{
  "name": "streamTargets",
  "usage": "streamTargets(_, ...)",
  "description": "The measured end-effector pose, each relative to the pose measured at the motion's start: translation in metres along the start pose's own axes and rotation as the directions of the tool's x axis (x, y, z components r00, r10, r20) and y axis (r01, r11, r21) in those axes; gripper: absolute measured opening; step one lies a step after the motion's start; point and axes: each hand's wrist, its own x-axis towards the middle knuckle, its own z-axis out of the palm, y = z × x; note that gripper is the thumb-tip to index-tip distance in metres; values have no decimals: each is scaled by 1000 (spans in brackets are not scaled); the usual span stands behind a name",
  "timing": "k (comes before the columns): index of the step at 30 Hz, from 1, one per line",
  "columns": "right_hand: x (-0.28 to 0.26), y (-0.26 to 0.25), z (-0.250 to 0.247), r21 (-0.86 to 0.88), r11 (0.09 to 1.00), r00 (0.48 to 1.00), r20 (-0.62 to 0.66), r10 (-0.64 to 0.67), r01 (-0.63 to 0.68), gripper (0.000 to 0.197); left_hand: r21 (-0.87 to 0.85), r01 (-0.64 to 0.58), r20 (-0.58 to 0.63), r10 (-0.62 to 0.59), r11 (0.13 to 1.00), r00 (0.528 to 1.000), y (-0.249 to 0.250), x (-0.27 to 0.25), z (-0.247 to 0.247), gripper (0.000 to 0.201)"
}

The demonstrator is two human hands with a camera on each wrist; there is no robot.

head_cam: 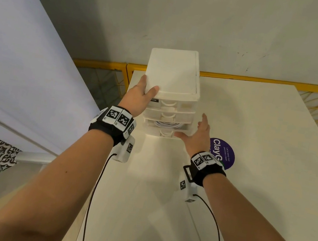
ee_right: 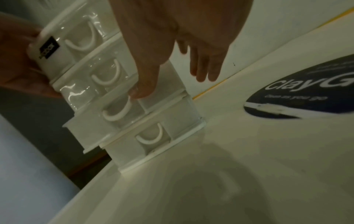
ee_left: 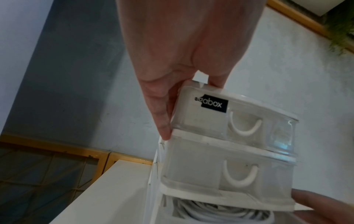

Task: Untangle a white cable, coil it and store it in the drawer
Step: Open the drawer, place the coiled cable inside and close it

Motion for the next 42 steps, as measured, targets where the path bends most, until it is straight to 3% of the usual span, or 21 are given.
streamTargets(3, 12, -2, 1, -27, 999, 992, 121, -31, 35, 88, -6, -4, -2, 4, 1000, 1000, 0, 0, 0, 66)
streamTargets(9, 23, -11, 3, -53, 999, 999, 48, -2, 4, 64, -38, -6, -18, 5, 999, 1000, 3, -3, -1, 62)
streamTargets(23, 27, -11, 1, -52, 999, 998, 63, -7, 10, 61, -22, -29, -44, 28, 999, 999, -3, 0, 3, 64)
streamTargets(31, 25, -5, -2, -84, 996, 994, 109, -31, 40, 68, -121, -15, -70, 7, 993, 998, -5, 0, 6, 68)
streamTargets(35, 9, 14, -12, -148, 989, 982, 184, 35, -8, 80, -197, -19, -32, 12, 980, 999, -14, -6, 6, 86)
streamTargets(38, -12, 31, -28, -211, 977, 960, 277, 50, 10, 64, -208, 27, -21, -32, 978, 999, -30, -11, 9, 100)
streamTargets(42, -67, 68, -72, -330, 940, 908, 415, 57, 92, 30, -110, 104, 0, -105, 988, 994, -45, -74, 18, 74)
